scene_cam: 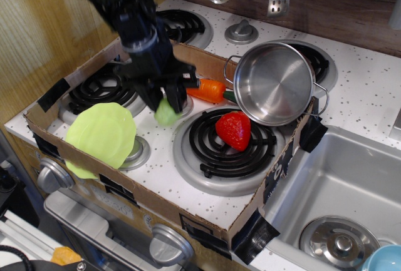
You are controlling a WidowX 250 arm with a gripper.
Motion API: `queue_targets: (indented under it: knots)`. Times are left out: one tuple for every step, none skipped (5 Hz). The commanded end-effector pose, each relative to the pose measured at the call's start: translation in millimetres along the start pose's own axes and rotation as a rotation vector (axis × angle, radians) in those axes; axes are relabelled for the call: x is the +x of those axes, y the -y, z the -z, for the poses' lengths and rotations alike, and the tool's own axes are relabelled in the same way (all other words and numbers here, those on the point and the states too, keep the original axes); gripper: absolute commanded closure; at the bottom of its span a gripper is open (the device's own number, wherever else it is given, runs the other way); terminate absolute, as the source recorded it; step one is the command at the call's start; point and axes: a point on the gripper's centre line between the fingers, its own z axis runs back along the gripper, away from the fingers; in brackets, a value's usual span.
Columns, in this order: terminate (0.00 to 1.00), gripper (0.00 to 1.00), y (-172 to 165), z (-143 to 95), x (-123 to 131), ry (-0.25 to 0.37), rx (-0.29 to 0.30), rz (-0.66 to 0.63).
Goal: Take broccoli out of pan
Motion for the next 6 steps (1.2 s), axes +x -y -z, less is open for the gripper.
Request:
queue_targets:
  knots:
    - [0.0,0.0,-2.2,-5.2,3.9,0.055,0.003,-0.015]
    - [0.0,0.0,4.4,-26.5,16.1,0.036,0.049,-0.025]
    - [0.0,0.0,18.4,-49.9,28.2,0.08,0.122,-0.017]
    - [0.0,0.0,28.0,-67.2,34.5,0.122,0.199,-0.003]
    - [0.0,0.0,30.0,-72.6,40.0,0.13,0.19,0.019]
    - [0.0,0.0,30.0,-72.6,40.0,0.13,0.19,0.019]
